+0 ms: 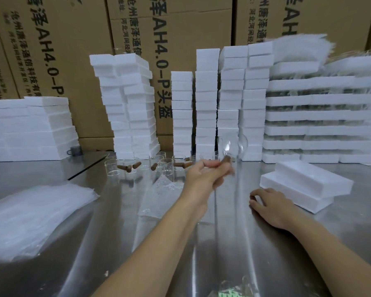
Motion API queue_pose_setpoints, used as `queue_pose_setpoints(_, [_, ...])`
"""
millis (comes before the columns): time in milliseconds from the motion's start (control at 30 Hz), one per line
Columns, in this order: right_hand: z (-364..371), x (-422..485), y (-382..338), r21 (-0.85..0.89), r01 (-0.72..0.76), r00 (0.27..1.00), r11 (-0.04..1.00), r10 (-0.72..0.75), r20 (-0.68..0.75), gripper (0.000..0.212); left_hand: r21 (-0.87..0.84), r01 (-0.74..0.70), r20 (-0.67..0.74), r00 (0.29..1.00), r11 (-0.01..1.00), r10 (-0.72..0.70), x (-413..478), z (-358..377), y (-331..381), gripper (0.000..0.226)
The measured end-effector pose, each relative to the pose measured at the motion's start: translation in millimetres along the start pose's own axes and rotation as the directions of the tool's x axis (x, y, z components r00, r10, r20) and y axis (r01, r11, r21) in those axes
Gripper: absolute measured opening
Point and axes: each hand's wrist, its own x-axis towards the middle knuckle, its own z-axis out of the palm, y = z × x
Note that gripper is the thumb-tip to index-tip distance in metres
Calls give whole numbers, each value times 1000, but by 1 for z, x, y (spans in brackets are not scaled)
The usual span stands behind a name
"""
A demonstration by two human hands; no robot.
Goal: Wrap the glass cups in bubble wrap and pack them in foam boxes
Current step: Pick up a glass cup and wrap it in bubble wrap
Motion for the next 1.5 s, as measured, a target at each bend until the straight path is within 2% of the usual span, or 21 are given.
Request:
queue_pose_setpoints(133, [0, 1, 0, -2, -2, 1000, 1000, 2, 5, 36, -133, -120, -16, 993, 984, 118, 3, -13, 14, 42])
queue_pose_setpoints(400, [0, 1, -1, -6, -4, 1000, 1000, 4, 8, 39, -32, -178, -52, 983, 983, 177, 12, -30, 19, 40])
queue_pose_setpoints(633, [-1, 0, -2, -3, -5, 1000, 1000, 5, 13, 39, 64, -183, -65, 980, 981, 187, 15, -34, 15, 36])
queue_pose_setpoints(1167, [-3, -1, -3, -6, -11, 1000, 1000, 11, 17, 39, 92, -168, -98, 979, 981, 177, 21, -41, 11, 39])
queue_pose_setpoints(1500, [-4, -4, -5, -1, -13, 1000, 1000, 13, 12, 38, 95, -138, -132, 980, 986, 150, 25, -49, 7, 32])
